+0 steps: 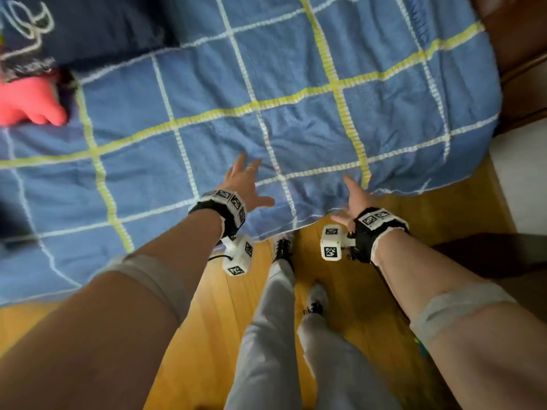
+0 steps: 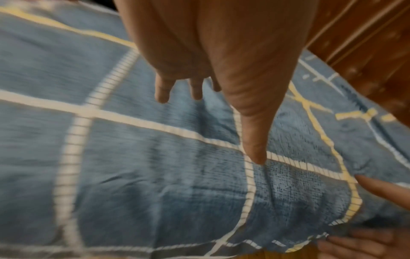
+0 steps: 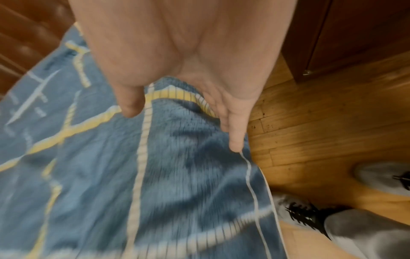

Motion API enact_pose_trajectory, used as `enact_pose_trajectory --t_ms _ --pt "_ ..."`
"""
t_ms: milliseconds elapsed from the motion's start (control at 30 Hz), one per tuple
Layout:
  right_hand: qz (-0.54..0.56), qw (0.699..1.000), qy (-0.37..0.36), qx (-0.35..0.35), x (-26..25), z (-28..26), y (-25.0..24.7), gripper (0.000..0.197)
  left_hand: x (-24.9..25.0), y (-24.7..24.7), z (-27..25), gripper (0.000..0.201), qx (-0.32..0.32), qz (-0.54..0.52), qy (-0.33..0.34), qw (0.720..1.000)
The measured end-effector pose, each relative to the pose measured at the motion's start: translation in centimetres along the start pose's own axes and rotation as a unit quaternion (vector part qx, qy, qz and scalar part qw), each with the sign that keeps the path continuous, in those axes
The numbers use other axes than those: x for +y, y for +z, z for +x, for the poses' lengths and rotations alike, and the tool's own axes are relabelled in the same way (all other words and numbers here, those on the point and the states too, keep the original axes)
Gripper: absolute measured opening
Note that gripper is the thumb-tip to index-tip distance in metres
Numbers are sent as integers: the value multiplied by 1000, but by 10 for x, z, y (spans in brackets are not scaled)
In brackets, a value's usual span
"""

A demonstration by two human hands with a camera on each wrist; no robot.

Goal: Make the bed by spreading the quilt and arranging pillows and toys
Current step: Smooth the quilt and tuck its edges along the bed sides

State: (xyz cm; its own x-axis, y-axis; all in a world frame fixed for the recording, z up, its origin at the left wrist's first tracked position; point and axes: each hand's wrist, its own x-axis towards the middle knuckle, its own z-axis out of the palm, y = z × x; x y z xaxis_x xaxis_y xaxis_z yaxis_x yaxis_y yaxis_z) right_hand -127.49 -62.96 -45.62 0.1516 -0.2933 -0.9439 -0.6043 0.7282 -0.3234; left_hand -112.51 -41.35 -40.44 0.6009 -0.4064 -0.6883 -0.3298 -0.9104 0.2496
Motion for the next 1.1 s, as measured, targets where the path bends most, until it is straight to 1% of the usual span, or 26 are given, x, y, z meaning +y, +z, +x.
enact_pose_trajectory --t_ms 67,167,233,300,400,467,500,567,633,667,767,800,833,867,933,1000,1033,1100 --pt "-49 998 -10 -24 18 -43 13 74 -27 -3 -58 103 2 -8 -32 999" --pt "-92 993 -37 -63 38 -121 28 57 -68 -17 -151 95 10 -26 -75 997" --pt "-136 987 -51 -75 50 -173 41 49 -92 -30 -214 84 29 -56 -104 993" --pt "-177 979 -69 -78 65 -224 60 46 -116 -47 -275 74 44 -76 -124 988" --pt "-221 965 -96 -103 88 -292 106 56 -167 -68 -353 65 72 -91 -160 980" --pt "-245 956 -107 -121 111 -334 144 59 -210 -74 -401 63 79 -115 -184 973" --pt "-257 951 -110 -131 125 -355 165 56 -235 -76 -421 61 82 -130 -195 969" --pt "-275 944 -116 -140 155 -388 207 41 -288 -77 -463 60 92 -160 -213 960" --pt "-314 932 -112 -138 194 -418 254 34 -348 -73 -503 59 111 -177 -234 949" --pt "-334 925 -118 -136 216 -433 277 34 -378 -70 -522 60 116 -186 -247 944" --pt "-367 907 -145 -148 291 -472 354 48 -476 -66 -581 58 134 -209 -274 929" --pt "-382 898 -149 -159 319 -489 388 48 -512 -65 -606 57 147 -217 -284 922" --pt "-386 895 -150 -169 329 -500 399 46 -524 -65 -614 57 159 -224 -284 919" --pt "-399 886 -154 -182 355 -517 430 46 -554 -64 -638 56 170 -231 -291 913" --pt "-430 865 -147 -211 407 -553 486 45 -616 -61 -685 52 174 -236 -306 906" --pt "-440 856 -147 -229 449 -579 534 37 -670 -61 -720 50 176 -235 -319 901" --pt "-445 852 -146 -234 465 -590 557 37 -696 -62 -734 47 181 -237 -322 899" --pt "-456 846 -138 -241 491 -609 600 46 -744 -66 -753 46 191 -246 -337 889"
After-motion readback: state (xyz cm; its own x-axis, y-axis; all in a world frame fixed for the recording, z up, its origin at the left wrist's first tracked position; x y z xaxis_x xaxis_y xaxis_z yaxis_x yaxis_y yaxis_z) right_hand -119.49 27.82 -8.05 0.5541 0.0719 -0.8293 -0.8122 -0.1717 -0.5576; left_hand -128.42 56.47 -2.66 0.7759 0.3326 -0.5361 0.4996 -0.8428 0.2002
